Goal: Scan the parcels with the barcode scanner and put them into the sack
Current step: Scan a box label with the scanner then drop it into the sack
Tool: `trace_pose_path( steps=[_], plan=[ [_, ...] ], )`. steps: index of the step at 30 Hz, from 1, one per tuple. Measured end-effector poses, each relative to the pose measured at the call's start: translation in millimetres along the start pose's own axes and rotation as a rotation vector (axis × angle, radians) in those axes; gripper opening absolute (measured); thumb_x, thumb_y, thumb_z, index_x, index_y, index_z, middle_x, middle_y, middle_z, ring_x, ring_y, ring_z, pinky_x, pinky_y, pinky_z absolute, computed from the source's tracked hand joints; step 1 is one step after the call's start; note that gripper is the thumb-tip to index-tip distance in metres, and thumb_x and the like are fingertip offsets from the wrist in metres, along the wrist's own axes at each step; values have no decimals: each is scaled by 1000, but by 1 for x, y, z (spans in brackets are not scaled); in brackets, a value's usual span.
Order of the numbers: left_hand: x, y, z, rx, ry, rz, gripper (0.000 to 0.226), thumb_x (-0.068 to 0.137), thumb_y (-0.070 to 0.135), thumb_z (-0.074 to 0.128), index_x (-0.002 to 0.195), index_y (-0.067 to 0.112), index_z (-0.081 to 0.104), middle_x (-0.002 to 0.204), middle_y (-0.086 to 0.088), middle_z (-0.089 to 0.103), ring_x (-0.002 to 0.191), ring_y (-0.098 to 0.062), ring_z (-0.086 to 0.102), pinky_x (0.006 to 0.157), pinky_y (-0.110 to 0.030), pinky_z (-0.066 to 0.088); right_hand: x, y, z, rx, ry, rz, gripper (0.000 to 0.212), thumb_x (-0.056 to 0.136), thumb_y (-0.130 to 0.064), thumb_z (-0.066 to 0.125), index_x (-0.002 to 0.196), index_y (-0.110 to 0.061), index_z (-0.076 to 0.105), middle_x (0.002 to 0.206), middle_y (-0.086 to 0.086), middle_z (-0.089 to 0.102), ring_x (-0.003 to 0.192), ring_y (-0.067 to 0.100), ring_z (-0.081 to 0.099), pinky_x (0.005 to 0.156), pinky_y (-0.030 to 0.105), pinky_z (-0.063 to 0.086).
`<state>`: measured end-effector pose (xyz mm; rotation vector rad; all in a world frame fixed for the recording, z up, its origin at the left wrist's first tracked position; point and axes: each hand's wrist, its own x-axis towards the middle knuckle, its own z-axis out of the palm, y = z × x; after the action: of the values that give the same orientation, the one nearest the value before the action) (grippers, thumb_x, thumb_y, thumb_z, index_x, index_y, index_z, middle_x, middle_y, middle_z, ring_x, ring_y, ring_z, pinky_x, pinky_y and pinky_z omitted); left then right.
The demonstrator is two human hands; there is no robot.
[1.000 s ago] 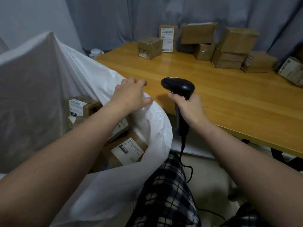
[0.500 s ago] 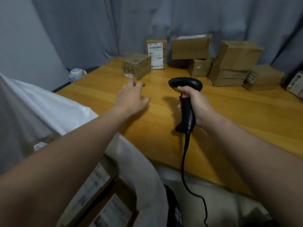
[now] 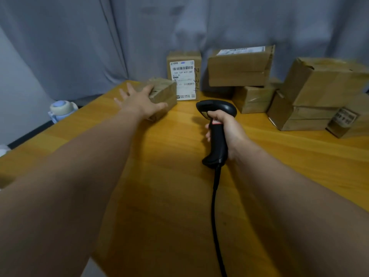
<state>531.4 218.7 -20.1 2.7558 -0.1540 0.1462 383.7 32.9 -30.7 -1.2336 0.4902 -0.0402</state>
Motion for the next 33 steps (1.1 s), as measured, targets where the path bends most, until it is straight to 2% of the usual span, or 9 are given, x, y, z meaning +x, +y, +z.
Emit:
trace_pose_path(
  steps=[2, 4, 11, 21, 23, 25, 27, 30, 33],
  plan=[
    [4, -3, 1, -125, -5, -6, 73, 80, 54, 66, 144, 41, 33, 146, -16, 18, 130, -45, 32, 112, -49, 29, 2, 1, -2, 5, -14, -3, 27, 85, -28, 67, 99, -6, 66, 74, 3, 62, 45, 12, 54, 45, 19, 47],
    [-6, -5, 1, -166, 9, 5, 67, 82, 46, 67, 142, 40, 37, 140, -15, 22, 123, -43, 39, 110, -43, 34, -1, 2, -5, 12, -17, -7, 25, 85, -29, 67, 95, -7, 66, 74, 3, 62, 45, 12, 54, 45, 20, 47],
    [-99, 5, -4, -192, -9, 83, 66, 81, 44, 70, 140, 41, 41, 143, -16, 21, 126, -42, 35, 110, -39, 30, -49, 9, -21, -11, -32, -6, 24, 87, -28, 65, 97, -7, 64, 76, 4, 60, 46, 13, 53, 43, 20, 47],
    [-282, 51, -14, -185, -135, 272, 67, 81, 54, 65, 141, 44, 37, 138, -13, 25, 125, -37, 38, 107, -40, 38, -207, 30, -88, -122, -43, 26, 27, 88, -33, 64, 92, -7, 63, 70, 4, 59, 46, 12, 53, 42, 17, 45],
    [-313, 60, -18, -277, -181, 290, 63, 84, 56, 61, 141, 42, 37, 136, -11, 30, 119, -30, 43, 101, -37, 43, -239, 30, -106, -117, -37, -19, 27, 88, -33, 64, 93, -7, 64, 70, 3, 60, 49, 13, 53, 44, 18, 46],
    [-335, 68, -20, -476, -277, 264, 53, 89, 56, 54, 136, 34, 41, 126, -3, 44, 104, -15, 52, 85, -27, 46, -267, 28, -125, -93, -48, -91, 25, 88, -32, 63, 92, -7, 64, 70, 3, 61, 53, 12, 55, 50, 21, 48],
    [-351, 77, -22, -676, -415, 144, 53, 88, 67, 45, 125, 30, 43, 114, 4, 56, 93, -7, 55, 77, -24, 46, -289, 26, -143, -99, -56, -173, 24, 88, -31, 63, 89, -7, 64, 71, 4, 60, 55, 13, 55, 58, 24, 46],
    [-371, 85, -23, -729, -506, 47, 57, 92, 67, 29, 128, 25, 44, 111, -3, 57, 95, -18, 53, 78, -34, 45, -314, 24, -159, -192, -11, -252, 28, 88, -34, 63, 89, -6, 63, 64, 4, 58, 54, 13, 55, 56, 22, 46],
    [-379, 88, -22, -595, -355, 113, 59, 98, 56, 30, 138, 14, 41, 131, -10, 54, 114, -25, 51, 94, -37, 41, -330, 26, -167, -208, 29, -268, 29, 88, -36, 64, 89, -7, 63, 61, 3, 58, 51, 13, 55, 51, 22, 46]
  ],
)
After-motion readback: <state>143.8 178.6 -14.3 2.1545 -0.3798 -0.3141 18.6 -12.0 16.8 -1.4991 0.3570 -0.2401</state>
